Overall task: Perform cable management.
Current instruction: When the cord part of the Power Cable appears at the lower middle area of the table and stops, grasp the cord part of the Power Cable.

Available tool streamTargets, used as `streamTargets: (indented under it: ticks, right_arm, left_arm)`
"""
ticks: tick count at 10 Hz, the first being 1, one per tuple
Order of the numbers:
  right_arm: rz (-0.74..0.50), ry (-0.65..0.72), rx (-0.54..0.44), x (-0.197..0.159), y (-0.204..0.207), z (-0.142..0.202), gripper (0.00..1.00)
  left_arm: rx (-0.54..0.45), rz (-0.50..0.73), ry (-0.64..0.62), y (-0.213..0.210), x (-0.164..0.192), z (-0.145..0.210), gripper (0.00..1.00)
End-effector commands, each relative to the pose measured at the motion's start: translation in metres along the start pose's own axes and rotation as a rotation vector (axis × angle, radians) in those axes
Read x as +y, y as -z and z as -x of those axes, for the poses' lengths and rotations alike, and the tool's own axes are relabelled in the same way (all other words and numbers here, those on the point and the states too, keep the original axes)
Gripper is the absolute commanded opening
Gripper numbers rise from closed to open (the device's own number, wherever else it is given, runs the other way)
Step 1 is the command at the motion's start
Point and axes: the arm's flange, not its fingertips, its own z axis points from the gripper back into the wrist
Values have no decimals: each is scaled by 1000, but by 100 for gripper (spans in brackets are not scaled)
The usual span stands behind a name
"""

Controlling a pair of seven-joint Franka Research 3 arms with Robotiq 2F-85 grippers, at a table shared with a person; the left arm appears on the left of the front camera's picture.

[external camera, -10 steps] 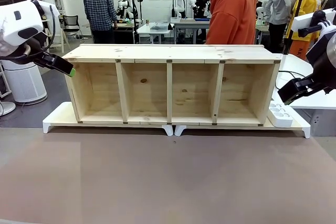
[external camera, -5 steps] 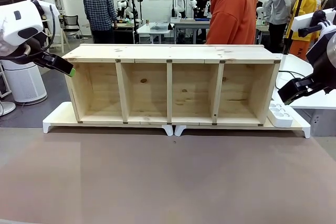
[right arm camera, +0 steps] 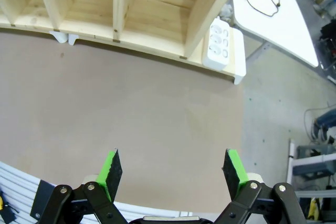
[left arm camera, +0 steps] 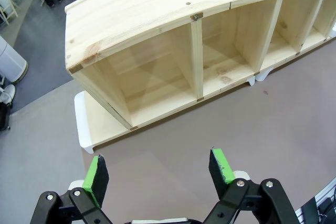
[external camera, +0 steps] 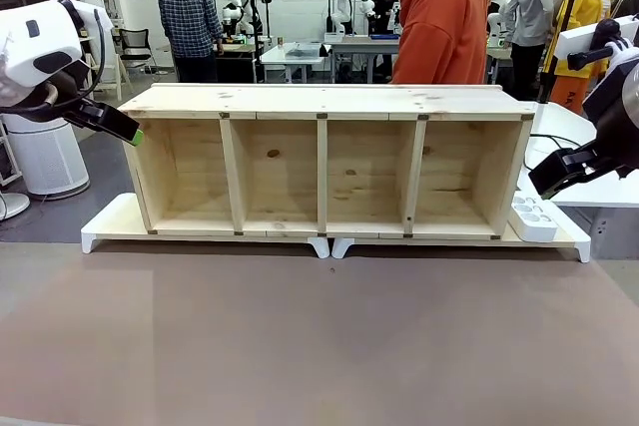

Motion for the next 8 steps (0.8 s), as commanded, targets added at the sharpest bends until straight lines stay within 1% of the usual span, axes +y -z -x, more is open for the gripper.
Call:
streamTargets:
  ticks: [1,8]
  right_arm:
    - [1,3,2,-1,1,0,100]
    - [1,3,2,-1,1,0,100]
  left_arm:
    - [-9,-9,-9,0,0,0,100]
    - [-9,-9,-9,0,0,0,100]
